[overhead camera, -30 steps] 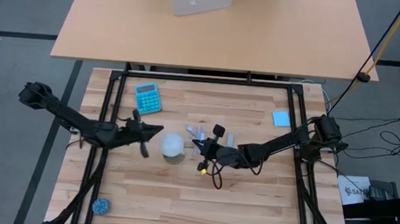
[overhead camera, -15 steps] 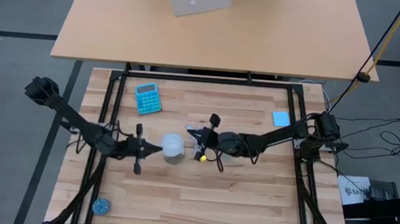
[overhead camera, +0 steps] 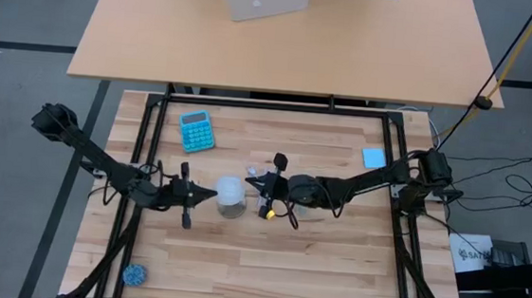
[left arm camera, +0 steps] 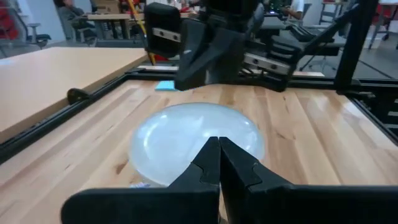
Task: Screw lightbulb
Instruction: Insert the light bulb into the lamp
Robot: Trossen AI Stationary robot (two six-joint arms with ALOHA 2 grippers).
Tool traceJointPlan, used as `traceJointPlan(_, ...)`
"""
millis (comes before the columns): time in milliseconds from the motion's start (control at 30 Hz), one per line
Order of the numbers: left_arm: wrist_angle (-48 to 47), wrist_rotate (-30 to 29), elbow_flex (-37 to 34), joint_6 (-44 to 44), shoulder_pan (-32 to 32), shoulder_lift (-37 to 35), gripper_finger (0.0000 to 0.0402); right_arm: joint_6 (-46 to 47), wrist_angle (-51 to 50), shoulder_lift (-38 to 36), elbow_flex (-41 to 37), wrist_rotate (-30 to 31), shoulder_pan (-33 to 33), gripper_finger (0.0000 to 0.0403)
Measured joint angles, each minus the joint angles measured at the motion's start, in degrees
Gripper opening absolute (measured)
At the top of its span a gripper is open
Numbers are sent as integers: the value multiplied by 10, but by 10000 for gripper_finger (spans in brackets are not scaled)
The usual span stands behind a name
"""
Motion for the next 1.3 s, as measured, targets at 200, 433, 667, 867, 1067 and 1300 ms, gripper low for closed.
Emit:
traceJointPlan(200, -34, -28, 2, -37, 23, -1, 0, 1, -20, 0, 0, -2, 8, 0)
traceJointPlan(433, -49, -49, 0, -47, 48, 0, 0, 0, -32, 0, 0, -3, 22, 0)
traceJointPlan(667, -53, -82, -2, -59, 52, 0, 0, -6, -60, 0, 0, -2, 46, 0)
traceJointPlan(867, -10, -161, -2, 13, -12, -28, 0, -5, -72, 0, 0, 5, 53, 0)
traceJointPlan(1067, 39, -203, -2, 133, -98, -70, 0, -3, -67, 0, 0, 35, 31, 0)
traceJointPlan(1300, -6, -158, -2, 98, -127, -57, 0, 1, -49, 0, 0, 28, 7, 0)
